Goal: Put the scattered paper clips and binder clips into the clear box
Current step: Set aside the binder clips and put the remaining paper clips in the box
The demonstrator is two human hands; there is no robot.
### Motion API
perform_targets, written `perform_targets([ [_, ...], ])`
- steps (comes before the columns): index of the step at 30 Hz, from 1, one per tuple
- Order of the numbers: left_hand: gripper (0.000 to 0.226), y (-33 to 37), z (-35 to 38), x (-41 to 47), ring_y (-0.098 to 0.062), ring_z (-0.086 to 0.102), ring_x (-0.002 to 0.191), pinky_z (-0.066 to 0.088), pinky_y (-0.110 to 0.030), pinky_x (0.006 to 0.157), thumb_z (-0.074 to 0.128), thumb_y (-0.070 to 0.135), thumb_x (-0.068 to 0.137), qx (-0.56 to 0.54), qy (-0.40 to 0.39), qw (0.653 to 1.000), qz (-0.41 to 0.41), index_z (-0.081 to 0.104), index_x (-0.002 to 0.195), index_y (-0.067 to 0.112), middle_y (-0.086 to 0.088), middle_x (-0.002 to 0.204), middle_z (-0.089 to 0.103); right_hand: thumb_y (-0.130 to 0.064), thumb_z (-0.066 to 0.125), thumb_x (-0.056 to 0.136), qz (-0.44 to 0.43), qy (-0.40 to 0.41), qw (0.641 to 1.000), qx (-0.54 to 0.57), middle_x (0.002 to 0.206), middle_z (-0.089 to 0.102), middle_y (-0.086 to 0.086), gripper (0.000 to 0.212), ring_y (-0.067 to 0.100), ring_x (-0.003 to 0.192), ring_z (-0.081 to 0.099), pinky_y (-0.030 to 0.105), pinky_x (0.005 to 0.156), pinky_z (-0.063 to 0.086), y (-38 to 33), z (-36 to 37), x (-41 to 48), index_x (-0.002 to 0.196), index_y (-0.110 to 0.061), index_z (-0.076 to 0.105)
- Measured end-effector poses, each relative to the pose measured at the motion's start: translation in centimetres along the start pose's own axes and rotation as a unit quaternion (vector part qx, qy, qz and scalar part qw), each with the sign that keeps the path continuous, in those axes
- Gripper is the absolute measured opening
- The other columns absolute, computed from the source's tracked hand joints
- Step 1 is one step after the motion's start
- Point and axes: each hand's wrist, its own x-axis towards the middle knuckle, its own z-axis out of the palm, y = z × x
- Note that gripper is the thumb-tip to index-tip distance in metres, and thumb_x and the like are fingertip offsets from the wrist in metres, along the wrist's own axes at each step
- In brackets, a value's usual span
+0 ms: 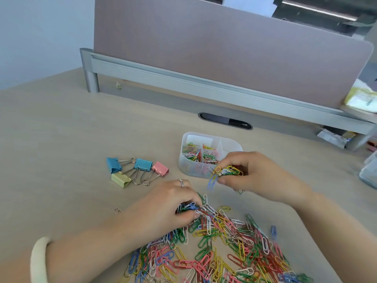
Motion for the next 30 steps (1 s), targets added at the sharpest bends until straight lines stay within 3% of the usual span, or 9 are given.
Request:
perform_targets([
  [4,0.023,0.0,0.1,0.1,0.007,0.048,0.084,0.033,-0.006,0.074,0.055,0.04,0.077,-0.009,-0.007,1.0,0.01,0.065,0.095,0.031,0.026,0.083,0.049,-0.015,0.069,0.079,0.029,0.028,0.998,-0.046,0.045,0.057,-0.021,0.005,-0.001,0.042,0.047,0.011,0.048,0.038,-1.0,-1.5,3.1,0.083,-0.018,0.068],
  [7,0.021,-0.2,0.1,0.1,0.01,0.044,0.081,0.03,-0.001,0.073,0.057,0.036,0.079,-0.012,-0.011,1.0,0.018,0.065,0.097,0.029,0.026,0.082,0.045,-0.014,0.066,0.079,0.038,0.024,0.994,-0.099,0.043,0.056,-0.012,0.004,0.001,0.041,0.047,0.01,0.045,0.038,-1.5,-1.8,6.4,0.081,-0.014,0.069],
  [14,0.024,-0.4,0.2,0.1,-0.004,0.048,0.091,0.036,-0.016,0.075,0.051,0.035,0.079,-0.003,-0.005,1.0,0.026,0.063,0.099,0.028,0.012,0.094,0.056,-0.017,0.062,0.082,0.056,-0.027,0.962,-0.265,0.066,0.055,-0.006,0.018,0.006,0.059,0.046,0.007,0.044,0.034,-1.8,-0.7,11.9,0.096,-0.008,0.068],
  [18,0.019,-0.3,0.1,0.1,-0.006,0.046,0.093,0.034,-0.016,0.075,0.055,0.029,0.083,0.008,-0.011,1.0,0.028,0.063,0.101,0.028,0.01,0.098,0.055,-0.017,0.064,0.081,0.06,-0.042,0.949,-0.306,0.087,0.06,0.001,0.022,0.014,0.078,0.051,0.021,0.056,0.038,-1.6,0.1,13.0,0.101,-0.009,0.067],
  [20,0.019,-0.2,0.0,0.1,-0.007,0.044,0.096,0.032,-0.014,0.075,0.056,0.026,0.084,0.008,-0.012,1.0,0.026,0.063,0.102,0.028,0.008,0.099,0.055,-0.018,0.066,0.08,0.058,-0.027,0.948,-0.311,0.091,0.056,0.0,0.027,0.014,0.083,0.048,0.023,0.064,0.038,-1.4,0.4,13.2,0.105,-0.011,0.065],
  [24,0.02,-0.2,0.0,0.0,-0.007,0.05,0.092,0.038,-0.021,0.083,0.056,0.027,0.084,0.004,-0.014,1.0,0.017,0.063,0.102,0.029,0.007,0.101,0.056,-0.017,0.069,0.078,0.045,0.011,0.962,-0.271,0.09,0.056,0.0,0.03,0.015,0.082,0.051,0.013,0.055,0.036,-0.9,0.7,13.0,0.106,-0.01,0.063],
  [28,0.02,-0.2,-0.1,0.0,-0.008,0.05,0.094,0.039,-0.023,0.085,0.056,0.026,0.084,0.0,-0.009,1.0,0.012,0.063,0.102,0.028,0.006,0.101,0.056,-0.008,0.061,0.083,0.051,-0.003,0.975,-0.217,0.103,0.068,0.007,0.025,0.019,0.091,0.064,0.027,0.08,0.051,-0.3,1.0,12.7,0.107,-0.011,0.061],
  [30,0.021,-0.2,-0.2,0.0,-0.007,0.048,0.095,0.036,-0.017,0.082,0.056,0.025,0.084,0.0,-0.007,1.0,0.017,0.064,0.103,0.027,0.006,0.101,0.057,-0.005,0.052,0.088,0.056,-0.012,0.982,-0.179,0.102,0.068,0.007,0.024,0.018,0.093,0.065,0.025,0.078,0.05,-0.2,0.9,12.2,0.108,-0.015,0.059],
])
